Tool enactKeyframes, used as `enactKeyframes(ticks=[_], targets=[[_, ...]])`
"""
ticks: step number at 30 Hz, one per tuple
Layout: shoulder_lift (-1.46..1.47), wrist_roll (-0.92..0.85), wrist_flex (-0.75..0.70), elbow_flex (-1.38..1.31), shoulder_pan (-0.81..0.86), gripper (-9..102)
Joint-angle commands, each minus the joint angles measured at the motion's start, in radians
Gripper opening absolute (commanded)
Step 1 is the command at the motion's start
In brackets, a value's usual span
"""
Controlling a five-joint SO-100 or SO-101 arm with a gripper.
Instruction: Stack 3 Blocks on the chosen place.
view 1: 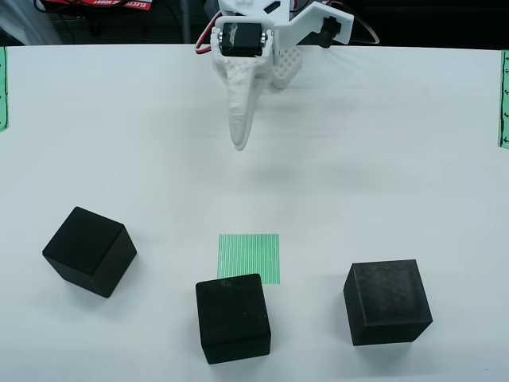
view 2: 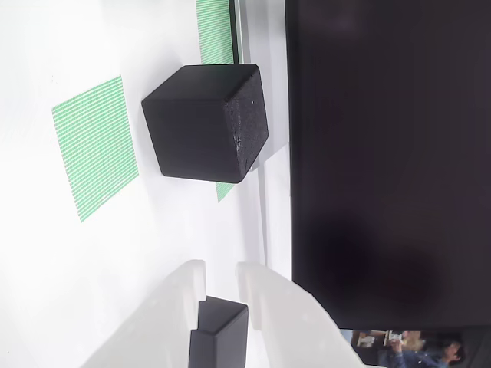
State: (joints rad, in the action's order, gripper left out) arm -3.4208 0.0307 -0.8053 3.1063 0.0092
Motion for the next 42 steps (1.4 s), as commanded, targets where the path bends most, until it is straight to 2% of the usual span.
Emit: enactKeyframes(ticks=[1,42], targets=[[-0.015,-0.005,-0.009,0.041,-0.032,0],[-0.017,0.005,-0.006,0.041,-0.028,0]])
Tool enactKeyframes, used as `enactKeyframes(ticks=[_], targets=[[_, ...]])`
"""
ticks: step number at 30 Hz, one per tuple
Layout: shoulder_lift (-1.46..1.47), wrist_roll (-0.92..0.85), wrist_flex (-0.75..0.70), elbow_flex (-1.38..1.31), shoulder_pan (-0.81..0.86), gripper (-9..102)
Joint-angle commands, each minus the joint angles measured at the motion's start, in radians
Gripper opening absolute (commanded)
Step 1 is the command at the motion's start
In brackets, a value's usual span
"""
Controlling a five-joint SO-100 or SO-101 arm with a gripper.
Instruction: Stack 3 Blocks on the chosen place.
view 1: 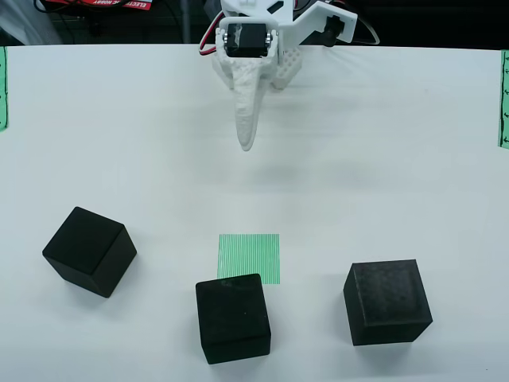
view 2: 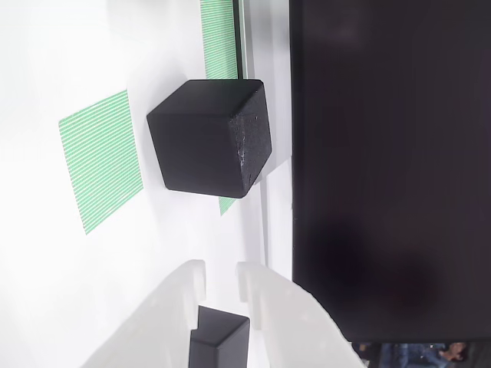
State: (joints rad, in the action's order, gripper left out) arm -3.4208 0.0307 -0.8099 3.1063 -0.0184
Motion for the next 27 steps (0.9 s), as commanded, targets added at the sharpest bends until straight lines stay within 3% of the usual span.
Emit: enactKeyframes(ticks=[1,14,22,27], targets=[[-0.006,0.009,-0.002,0.038,-0.002,0],[0.637,0.000,0.083,-0.413,-0.160,5],[0.900,0.011,-0.034,-0.753,-0.291,11],[1.104,0.023,-0.114,-0.933,-0.270,17]])
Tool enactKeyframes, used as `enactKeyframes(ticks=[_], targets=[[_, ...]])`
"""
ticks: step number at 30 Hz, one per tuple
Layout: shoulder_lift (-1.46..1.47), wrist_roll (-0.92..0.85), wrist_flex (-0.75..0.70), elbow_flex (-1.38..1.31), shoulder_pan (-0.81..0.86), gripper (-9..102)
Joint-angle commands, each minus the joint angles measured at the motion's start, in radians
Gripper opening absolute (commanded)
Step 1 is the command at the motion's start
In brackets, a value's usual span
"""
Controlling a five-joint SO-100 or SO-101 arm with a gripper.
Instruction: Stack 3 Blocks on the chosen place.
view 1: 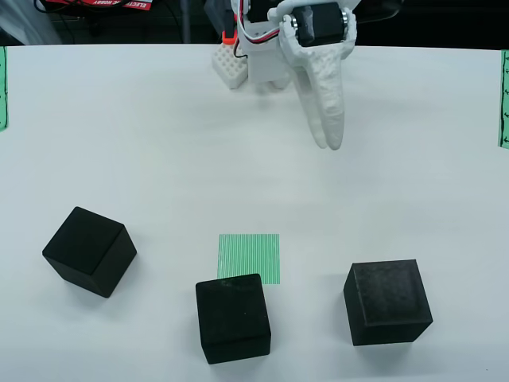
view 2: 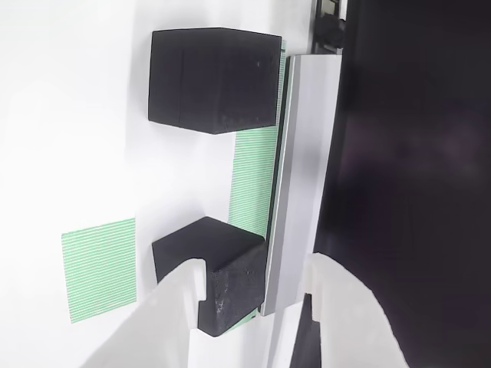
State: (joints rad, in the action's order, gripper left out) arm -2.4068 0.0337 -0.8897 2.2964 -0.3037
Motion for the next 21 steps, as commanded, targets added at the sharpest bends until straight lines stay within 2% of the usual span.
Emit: enactKeyframes(ticks=[1,6,12,21], targets=[[0.123,0.021,-0.049,-0.150,0.028,19],[0.265,0.021,-0.184,-0.302,0.055,26],[0.492,0.011,-0.249,-0.480,0.044,31],[0.798,0.006,-0.370,-0.779,-0.026,32]])
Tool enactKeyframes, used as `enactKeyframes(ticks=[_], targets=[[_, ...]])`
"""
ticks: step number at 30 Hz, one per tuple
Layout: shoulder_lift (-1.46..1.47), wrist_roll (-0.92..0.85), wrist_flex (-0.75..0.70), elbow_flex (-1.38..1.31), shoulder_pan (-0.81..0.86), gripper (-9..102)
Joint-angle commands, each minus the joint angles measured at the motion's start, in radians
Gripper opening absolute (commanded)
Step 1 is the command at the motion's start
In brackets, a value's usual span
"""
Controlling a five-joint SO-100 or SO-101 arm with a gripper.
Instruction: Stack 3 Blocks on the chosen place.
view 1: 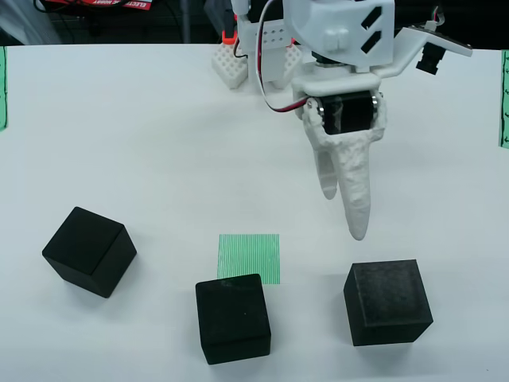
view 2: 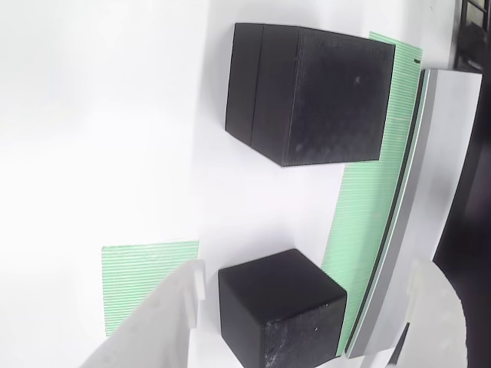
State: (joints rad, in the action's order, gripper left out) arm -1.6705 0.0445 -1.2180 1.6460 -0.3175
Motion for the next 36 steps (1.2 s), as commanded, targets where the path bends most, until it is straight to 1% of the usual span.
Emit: enactKeyframes(ticks=[1,6,9,20,36], targets=[[0.097,-0.005,-0.063,-0.169,-0.021,32],[0.244,-0.003,-0.160,-0.362,-0.031,32],[0.308,-0.003,-0.179,-0.431,-0.023,32],[0.511,0.008,-0.146,-0.548,-0.029,33],[0.653,-0.003,-0.092,-0.669,-0.066,33]])
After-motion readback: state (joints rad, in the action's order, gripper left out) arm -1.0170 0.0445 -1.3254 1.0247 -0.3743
